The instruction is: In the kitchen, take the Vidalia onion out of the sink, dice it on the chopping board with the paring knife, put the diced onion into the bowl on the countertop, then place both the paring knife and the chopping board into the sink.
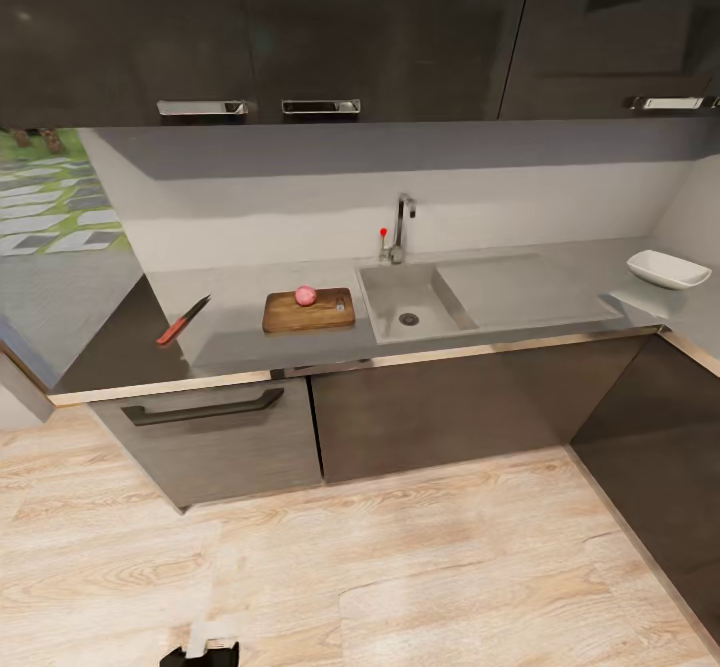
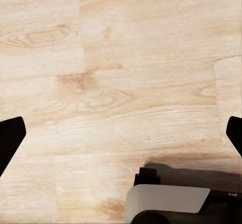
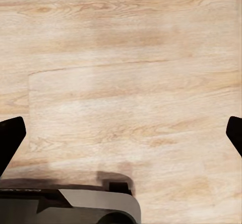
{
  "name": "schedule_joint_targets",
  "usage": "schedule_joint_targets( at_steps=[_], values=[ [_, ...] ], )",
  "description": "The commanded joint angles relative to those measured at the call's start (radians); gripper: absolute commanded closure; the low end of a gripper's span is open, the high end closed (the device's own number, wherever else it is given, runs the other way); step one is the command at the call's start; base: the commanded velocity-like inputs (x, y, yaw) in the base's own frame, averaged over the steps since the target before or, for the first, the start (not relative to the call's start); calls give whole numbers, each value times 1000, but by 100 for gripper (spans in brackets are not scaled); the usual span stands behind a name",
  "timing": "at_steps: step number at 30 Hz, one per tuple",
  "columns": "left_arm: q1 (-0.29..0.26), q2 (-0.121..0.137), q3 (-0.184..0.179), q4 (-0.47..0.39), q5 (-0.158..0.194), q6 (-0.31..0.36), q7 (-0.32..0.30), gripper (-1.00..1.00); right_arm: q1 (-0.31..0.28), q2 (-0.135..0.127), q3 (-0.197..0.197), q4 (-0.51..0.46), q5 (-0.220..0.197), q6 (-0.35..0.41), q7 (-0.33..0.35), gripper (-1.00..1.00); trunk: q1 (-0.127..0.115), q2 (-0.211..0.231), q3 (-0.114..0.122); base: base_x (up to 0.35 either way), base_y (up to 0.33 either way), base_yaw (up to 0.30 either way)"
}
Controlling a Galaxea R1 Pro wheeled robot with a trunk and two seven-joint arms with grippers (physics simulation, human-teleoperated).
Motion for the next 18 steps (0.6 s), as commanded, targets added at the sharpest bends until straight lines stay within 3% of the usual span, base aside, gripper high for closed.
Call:
schedule_joint_targets(
  at_steps=[1,5,18],
  values=[
    [-1,-3,-10,18,8,-8,2,-100,-1,0,-7,-1,10,-11,-3,-100,1,-2,-2,0,0,0],
    [-1,-53,-11,125,5,-18,-52,-100,-1,-5,-7,-1,10,-31,-5,-100,1,-2,-2,0,0,0],
    [-1,-65,-11,158,5,-21,-66,-100,-1,-7,-9,-1,10,-33,-5,-100,1,-2,-2,0,0,0]
  ],
)
